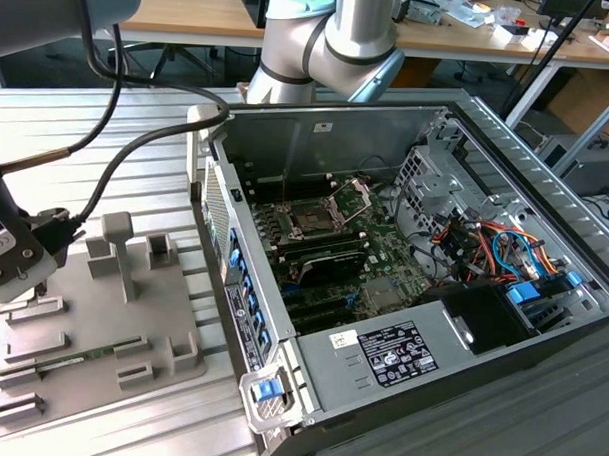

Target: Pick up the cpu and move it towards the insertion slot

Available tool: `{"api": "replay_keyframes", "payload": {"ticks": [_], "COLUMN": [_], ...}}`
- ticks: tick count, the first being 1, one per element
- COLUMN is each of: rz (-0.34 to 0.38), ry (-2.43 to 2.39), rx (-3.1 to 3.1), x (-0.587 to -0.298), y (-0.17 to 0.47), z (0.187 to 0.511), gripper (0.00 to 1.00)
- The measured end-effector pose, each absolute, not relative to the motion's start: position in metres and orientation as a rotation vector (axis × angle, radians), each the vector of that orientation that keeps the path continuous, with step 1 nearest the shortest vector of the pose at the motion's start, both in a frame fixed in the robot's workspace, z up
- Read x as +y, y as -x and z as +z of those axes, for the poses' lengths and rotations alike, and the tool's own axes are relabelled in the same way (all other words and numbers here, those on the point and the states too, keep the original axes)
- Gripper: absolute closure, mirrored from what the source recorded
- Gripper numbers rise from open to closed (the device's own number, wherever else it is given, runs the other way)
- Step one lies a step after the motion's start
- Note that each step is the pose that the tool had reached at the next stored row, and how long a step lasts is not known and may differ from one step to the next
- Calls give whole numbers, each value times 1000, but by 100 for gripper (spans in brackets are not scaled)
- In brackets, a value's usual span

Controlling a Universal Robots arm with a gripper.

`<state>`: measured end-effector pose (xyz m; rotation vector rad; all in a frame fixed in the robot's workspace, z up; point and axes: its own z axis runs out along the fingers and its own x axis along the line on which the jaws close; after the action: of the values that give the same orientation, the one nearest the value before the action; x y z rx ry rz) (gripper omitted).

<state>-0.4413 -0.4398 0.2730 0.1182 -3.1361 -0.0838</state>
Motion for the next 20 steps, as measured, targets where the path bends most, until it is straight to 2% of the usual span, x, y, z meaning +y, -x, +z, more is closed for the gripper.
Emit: {"api": "replay_keyframes", "payload": {"ticks": [20], "rz": [-92], "ry": [-118], "rx": [-3136], "x": [-440], "y": [441], "z": [292], "gripper": [45]}}
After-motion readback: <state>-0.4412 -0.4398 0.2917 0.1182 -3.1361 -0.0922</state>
